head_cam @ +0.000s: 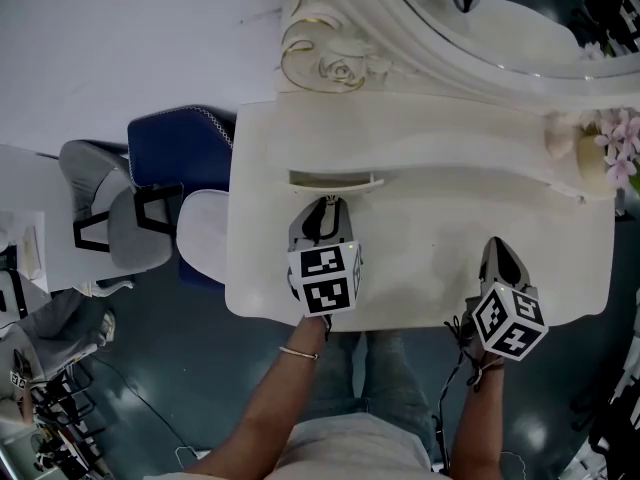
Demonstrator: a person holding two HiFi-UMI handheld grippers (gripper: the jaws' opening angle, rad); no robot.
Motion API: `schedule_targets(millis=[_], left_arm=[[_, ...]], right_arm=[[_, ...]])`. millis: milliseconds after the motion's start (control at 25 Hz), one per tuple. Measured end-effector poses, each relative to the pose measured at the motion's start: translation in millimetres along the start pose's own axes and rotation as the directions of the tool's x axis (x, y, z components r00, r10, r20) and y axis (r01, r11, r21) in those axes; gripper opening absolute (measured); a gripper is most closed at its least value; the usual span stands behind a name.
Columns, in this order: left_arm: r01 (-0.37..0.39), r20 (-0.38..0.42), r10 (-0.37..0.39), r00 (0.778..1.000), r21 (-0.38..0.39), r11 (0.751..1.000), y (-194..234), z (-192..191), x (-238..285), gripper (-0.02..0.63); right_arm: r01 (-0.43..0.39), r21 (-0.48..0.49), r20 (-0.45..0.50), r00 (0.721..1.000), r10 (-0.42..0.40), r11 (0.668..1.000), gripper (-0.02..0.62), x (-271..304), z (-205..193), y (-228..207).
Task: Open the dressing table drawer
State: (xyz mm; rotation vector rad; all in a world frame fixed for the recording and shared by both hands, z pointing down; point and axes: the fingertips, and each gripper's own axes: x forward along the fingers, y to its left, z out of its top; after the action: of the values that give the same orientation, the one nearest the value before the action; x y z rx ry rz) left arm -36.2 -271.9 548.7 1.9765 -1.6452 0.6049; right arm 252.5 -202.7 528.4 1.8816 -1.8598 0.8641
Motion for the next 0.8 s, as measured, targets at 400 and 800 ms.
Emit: schedule_targets(millis=[400,800], left_arm=[[0.002,-0.004,-0.002,1.0,0.003,1.0,-0.2,-0.2,-0.9,0.104],[-0.002,0.002,0.002,1.0,0.012,1.0,0.3,0.3,-1.3,0.104]], right_arm=[[-0.006,-0.009,-0.003,1.0,0.006,1.0,0.008,-1.4,-0.5,3.6],[0.006,-0.007,0.0,1.0,-0.006,1.0,0.008,-6.8,-3.0,-3.5]])
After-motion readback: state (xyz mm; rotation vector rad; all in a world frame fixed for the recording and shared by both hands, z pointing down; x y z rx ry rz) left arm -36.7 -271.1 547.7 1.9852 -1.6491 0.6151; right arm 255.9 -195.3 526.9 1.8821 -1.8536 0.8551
